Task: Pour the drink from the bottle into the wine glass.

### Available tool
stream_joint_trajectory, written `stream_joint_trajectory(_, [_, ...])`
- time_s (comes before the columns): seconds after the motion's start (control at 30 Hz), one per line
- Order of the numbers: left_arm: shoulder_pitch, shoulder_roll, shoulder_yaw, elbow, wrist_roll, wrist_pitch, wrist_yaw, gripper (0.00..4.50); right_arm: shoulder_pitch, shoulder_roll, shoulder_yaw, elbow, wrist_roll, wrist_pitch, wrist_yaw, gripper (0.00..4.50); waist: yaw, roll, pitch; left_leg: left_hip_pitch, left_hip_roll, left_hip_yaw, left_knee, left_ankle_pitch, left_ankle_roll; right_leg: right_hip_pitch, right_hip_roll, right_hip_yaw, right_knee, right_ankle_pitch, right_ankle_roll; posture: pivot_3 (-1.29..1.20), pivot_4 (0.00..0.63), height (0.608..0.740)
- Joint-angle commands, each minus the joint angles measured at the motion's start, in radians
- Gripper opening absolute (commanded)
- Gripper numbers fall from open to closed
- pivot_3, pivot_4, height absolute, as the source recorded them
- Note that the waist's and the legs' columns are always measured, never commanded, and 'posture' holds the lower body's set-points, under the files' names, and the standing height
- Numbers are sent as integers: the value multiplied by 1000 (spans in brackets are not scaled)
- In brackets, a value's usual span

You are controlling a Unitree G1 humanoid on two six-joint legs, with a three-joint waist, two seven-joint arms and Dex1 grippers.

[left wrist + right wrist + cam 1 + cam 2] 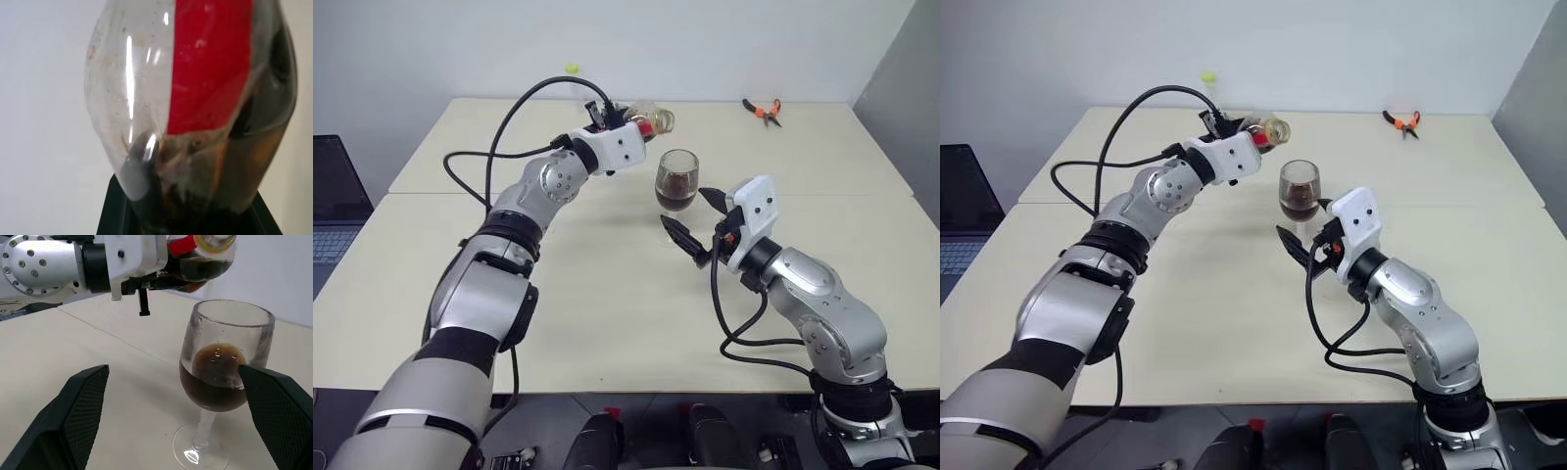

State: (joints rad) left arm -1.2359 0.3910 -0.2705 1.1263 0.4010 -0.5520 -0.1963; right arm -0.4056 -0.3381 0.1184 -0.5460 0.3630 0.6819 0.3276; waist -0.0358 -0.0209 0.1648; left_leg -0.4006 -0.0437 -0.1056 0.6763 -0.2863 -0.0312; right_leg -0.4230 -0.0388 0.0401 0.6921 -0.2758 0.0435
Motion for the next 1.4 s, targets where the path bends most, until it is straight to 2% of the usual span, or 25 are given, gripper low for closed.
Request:
stream_joint_trajectory(0.03, [32, -9, 121, -94, -166, 86, -95, 738, 16, -26, 19, -64, -29, -76, 44, 4500, -4, 0, 0, 0, 0, 0, 0, 0, 0, 0, 0, 0, 0, 0, 0, 0, 150, 740])
stream_joint_trajectory(0.2, [158, -26, 258, -218, -347, 217, -180, 738, 44, -47, 17, -103, 1, -98, 108, 4500, -15, 0, 0, 0, 1, -1, 0, 0, 0, 0, 0, 0, 1, 0, 0, 0, 150, 740])
stream_joint_trajectory(0.3, [313, -59, 393, -352, -552, 382, -248, 737, 52, -61, 3, -134, 102, -16, 165, 4500, -19, 1, -1, 1, 1, -1, 0, 0, 0, 0, 0, 0, 1, 0, 0, 0, 150, 740])
stream_joint_trajectory(0.37, [385, -71, 440, -426, -615, 449, -254, 732, 42, -45, -5, -115, 119, 20, 142, 4500, -21, 0, -2, 1, 2, -2, 0, 0, 0, 0, -1, 0, 1, 0, 0, 0, 150, 740])
stream_joint_trajectory(0.5, [478, -77, 504, -463, -659, 482, -202, 698, 10, -54, 40, -81, 122, 83, 152, 4500, -20, 0, -2, 1, 2, -4, 1, 0, 0, 0, -1, -1, 3, 0, 0, 0, 150, 740])
stream_joint_trajectory(0.67, [505, -78, 515, -438, -646, 467, -175, 693, -27, -38, 64, -50, 114, 107, 148, 4500, -6, -1, -2, 1, 0, -3, 2, 0, 0, 1, -1, -1, 2, 0, 0, 0, 150, 740])
stream_joint_trajectory(1.1, [413, -47, 506, -147, -582, 344, -151, 693, -93, 27, 123, 26, 61, 85, 139, 4500, 2, -2, -3, 1, 0, -3, 2, 0, 0, 1, -1, 0, 2, 0, 0, 0, 150, 740])
stream_joint_trajectory(1.4, [436, -53, 504, -124, -565, 282, -168, 3648, -87, 39, 108, 24, 65, 112, 141, 4500, 1, -2, -3, 1, 0, -3, 1, 0, 0, 0, -1, 0, 2, 0, 0, 0, 150, 740])
